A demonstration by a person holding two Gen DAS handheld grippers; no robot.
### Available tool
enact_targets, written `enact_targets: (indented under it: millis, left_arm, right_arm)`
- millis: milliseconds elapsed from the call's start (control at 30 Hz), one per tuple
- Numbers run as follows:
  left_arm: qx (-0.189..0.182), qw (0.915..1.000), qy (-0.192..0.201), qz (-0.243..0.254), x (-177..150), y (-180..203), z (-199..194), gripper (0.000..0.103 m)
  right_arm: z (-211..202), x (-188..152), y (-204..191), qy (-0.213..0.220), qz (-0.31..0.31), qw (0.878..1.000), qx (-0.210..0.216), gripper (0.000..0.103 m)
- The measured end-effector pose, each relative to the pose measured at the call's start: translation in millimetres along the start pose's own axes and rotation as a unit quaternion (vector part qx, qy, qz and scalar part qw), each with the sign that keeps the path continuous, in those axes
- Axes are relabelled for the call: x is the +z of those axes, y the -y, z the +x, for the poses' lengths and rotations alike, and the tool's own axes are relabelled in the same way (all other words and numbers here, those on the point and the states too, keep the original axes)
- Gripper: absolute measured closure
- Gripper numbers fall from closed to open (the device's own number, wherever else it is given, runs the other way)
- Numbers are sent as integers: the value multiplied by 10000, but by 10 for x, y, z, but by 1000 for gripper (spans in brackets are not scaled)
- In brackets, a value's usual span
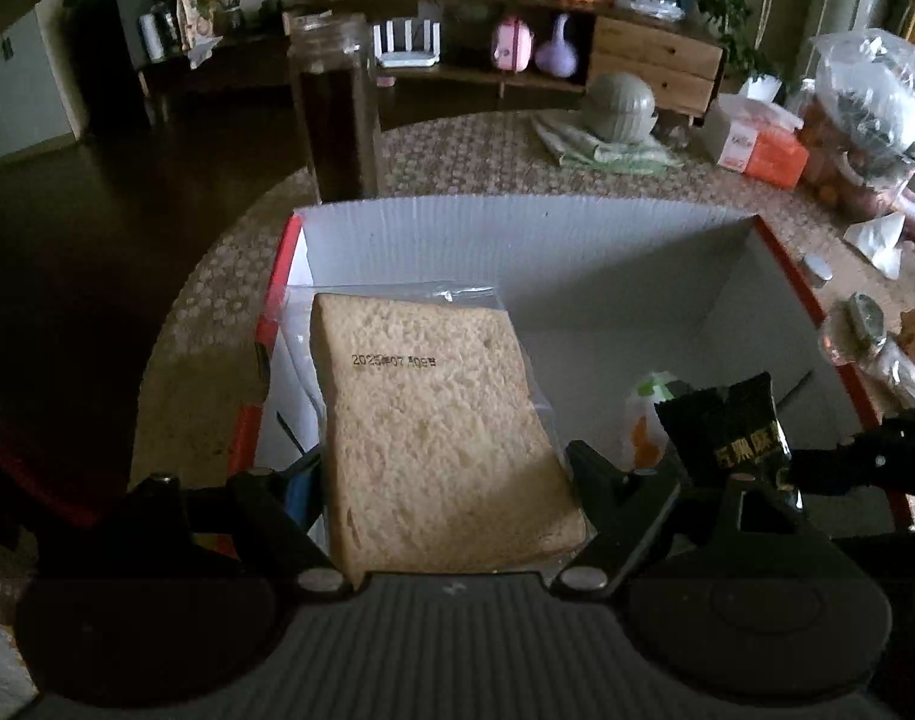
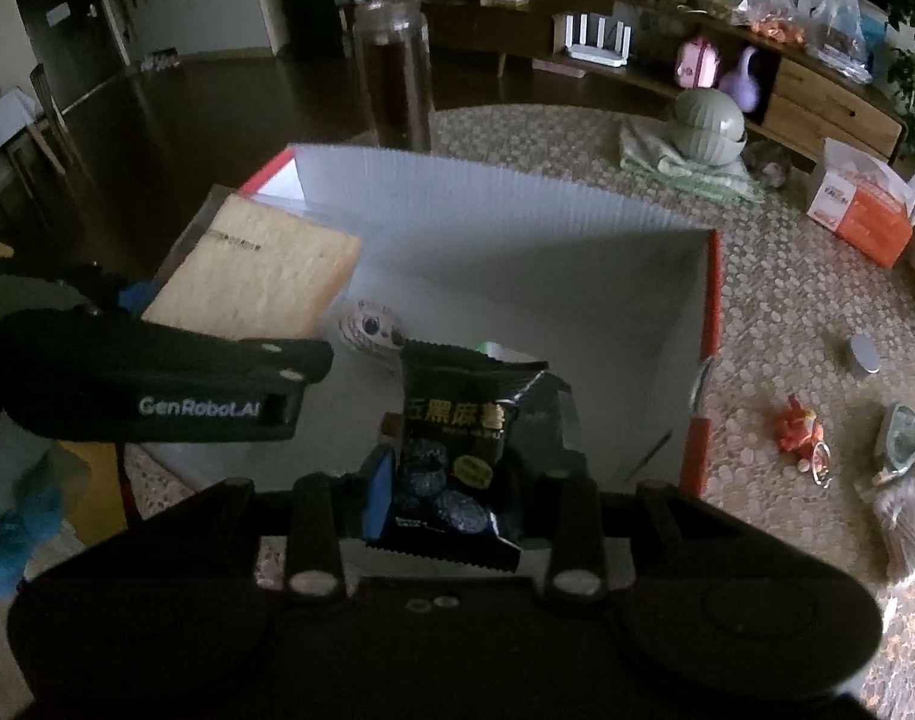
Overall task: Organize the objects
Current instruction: 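Lift and carry the snack bag and bread loaf into the red shoebox, then open both grippers to drop the bread and snack bag in the box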
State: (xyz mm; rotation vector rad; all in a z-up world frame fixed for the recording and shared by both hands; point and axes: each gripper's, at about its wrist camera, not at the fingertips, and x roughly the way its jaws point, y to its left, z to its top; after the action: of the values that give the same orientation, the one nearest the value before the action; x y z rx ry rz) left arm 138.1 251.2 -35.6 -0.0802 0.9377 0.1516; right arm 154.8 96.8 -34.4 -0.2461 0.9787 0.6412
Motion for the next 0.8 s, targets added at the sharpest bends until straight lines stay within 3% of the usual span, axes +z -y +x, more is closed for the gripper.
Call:
enact_targets:
  millis: [400, 800]
  left_arm:
    - [89, 9998, -177, -24, -6, 14, 133, 22]
    - [120, 9990, 2, -441, -50, -91, -101, 22]
  right_arm:
    - [95, -82, 38, -177, -30, 9998, 40, 62]
    - [-245, -156, 148, 164, -32, 9996, 208, 44]
